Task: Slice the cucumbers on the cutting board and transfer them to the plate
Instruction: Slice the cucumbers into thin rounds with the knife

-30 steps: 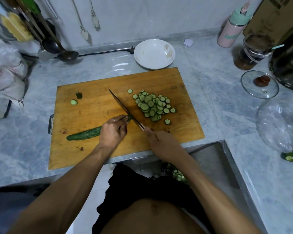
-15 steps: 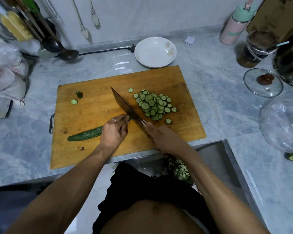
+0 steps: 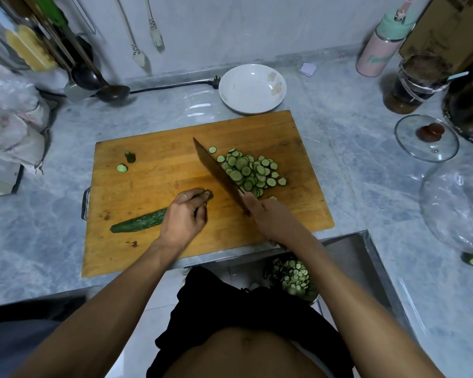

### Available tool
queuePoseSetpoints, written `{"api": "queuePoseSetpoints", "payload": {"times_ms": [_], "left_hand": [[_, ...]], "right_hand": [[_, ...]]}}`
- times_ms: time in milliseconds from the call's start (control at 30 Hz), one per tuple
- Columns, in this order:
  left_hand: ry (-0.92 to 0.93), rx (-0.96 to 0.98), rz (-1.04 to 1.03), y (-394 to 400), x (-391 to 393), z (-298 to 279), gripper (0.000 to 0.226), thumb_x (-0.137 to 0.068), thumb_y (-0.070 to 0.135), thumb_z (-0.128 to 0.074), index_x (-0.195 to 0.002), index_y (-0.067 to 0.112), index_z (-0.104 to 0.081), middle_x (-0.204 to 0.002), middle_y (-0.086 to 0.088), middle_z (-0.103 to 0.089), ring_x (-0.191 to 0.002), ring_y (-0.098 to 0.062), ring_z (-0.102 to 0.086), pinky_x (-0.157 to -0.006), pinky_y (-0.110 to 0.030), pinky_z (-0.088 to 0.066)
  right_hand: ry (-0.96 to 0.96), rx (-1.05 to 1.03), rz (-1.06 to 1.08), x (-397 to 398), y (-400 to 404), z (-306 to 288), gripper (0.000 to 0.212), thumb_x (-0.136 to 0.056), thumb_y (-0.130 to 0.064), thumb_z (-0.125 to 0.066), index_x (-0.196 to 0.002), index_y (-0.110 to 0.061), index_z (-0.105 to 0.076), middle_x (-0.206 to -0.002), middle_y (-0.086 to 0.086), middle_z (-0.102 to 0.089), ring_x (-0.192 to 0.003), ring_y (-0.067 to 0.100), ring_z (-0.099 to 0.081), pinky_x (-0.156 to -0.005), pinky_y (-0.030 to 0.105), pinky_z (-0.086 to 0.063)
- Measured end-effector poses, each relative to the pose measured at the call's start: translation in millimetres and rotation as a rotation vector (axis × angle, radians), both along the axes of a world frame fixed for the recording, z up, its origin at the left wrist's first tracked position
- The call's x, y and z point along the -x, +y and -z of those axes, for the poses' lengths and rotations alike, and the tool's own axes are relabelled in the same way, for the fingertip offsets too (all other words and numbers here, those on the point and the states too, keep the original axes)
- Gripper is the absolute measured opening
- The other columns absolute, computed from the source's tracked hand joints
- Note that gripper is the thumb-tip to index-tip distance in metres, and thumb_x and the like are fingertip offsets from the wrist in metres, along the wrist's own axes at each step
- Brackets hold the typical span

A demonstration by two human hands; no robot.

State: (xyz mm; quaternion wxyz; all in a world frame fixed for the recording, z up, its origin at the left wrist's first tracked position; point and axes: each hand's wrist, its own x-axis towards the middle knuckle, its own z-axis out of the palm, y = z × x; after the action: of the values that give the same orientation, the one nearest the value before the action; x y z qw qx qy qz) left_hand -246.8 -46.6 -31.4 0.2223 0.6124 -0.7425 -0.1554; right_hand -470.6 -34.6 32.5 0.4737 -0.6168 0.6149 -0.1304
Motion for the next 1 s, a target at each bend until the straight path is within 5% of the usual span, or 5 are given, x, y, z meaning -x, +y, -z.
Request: {"api": "queuePoseSetpoints", "payload": {"times_ms": [267,534,768,901,1001], "left_hand": [[0.108,-0.027,-0.085,0.9,1.9,-4.9,0.033,-0.085,0.006,-0.064,-0.117,0.014,-0.071,-0.127,-0.003,-0.063,-0.118,-0.022,-0.055,-0.099,-0.033,-0.047],[0.250,0.390,-0.068,7.7,2.0,-37.7,0.023,-0.083,0.005,-0.057,-0.096,0.007,-0.075,-0.104,-0.006,-0.066,-0.100,-0.021,-0.060,-0.090,-0.032,-0.046],[-0.088,-0.076,0.279,-37.3,12.2,-69.3,0.030,-0.086,0.025,-0.047,-0.103,0.019,-0.071,-0.108,0.001,-0.067,-0.104,-0.019,-0.058,-0.096,-0.036,-0.043],[-0.168,-0.373,0.256,-67.1,22.7,-71.9,0.036,-0.098,0.019,-0.040,-0.127,0.018,-0.061,-0.136,-0.002,-0.054,-0.126,-0.023,-0.047,-0.103,-0.031,-0.036],[-0.082,-0.310,0.169,-67.1,22.1,-70.5,0.039,-0.093,0.013,-0.044,-0.129,0.018,-0.060,-0.137,-0.004,-0.055,-0.128,-0.023,-0.047,-0.103,-0.029,-0.038]], "right_hand": [[0.080,0.057,-0.097,21.0,-8.5,2.3,0.065,-0.096,-0.066,-0.036,-0.066,-0.010,-0.052,-0.053,0.003,-0.047,-0.042,0.014,-0.044,-0.049,0.028,-0.036],[0.387,0.275,-0.241,15.9,6.0,1.3,0.053,-0.094,-0.067,-0.038,-0.080,-0.018,-0.051,-0.074,-0.001,-0.052,-0.064,0.019,-0.049,-0.054,0.033,-0.033],[0.564,0.409,-0.320,14.6,12.1,-8.5,0.059,-0.097,-0.065,-0.033,-0.113,-0.014,-0.057,-0.098,0.010,-0.066,-0.085,0.030,-0.064,-0.064,0.037,-0.047],[0.604,0.433,-0.333,13.4,14.8,-8.3,0.059,-0.097,-0.066,-0.033,-0.112,-0.015,-0.056,-0.098,0.010,-0.067,-0.086,0.030,-0.065,-0.064,0.038,-0.047],[0.544,0.390,-0.283,12.7,17.2,-7.0,0.056,-0.097,-0.065,-0.036,-0.108,-0.014,-0.058,-0.096,0.008,-0.066,-0.084,0.028,-0.063,-0.063,0.035,-0.043]]}}
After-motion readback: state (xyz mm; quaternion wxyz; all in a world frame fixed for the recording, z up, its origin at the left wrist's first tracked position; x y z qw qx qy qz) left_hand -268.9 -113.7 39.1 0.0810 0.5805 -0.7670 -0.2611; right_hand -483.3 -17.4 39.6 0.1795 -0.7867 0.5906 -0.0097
